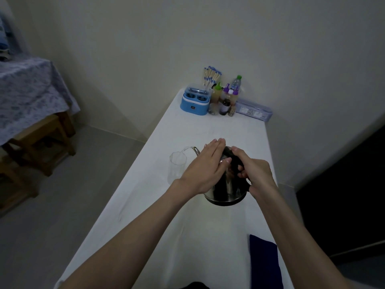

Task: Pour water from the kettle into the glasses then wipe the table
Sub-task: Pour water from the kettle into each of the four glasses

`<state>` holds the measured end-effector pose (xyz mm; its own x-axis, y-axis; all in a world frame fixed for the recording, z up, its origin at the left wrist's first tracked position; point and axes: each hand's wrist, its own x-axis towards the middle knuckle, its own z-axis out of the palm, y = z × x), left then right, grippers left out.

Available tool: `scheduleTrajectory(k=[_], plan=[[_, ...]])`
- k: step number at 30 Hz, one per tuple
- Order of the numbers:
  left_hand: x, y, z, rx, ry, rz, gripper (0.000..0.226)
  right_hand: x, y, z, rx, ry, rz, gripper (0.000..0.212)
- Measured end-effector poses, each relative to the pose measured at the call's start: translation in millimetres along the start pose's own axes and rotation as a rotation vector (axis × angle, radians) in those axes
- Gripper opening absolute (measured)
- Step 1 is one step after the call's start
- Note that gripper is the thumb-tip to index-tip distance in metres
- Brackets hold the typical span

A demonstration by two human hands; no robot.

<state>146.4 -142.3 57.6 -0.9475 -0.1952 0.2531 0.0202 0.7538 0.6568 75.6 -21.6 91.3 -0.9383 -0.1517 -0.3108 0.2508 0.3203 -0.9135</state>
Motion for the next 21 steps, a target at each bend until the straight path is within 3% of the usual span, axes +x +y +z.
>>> scheduleTrajectory(k=[13, 21], plan=[[13, 11, -2, 0.145, 0.034, 0.112, 0.058, -3, 8, -3, 0.29, -0.056, 0.044, 0.028], [11, 29, 12, 0.055, 0.053, 0.127, 0.056, 0, -2, -33, 0.152, 0.004, 0.005, 0.033]])
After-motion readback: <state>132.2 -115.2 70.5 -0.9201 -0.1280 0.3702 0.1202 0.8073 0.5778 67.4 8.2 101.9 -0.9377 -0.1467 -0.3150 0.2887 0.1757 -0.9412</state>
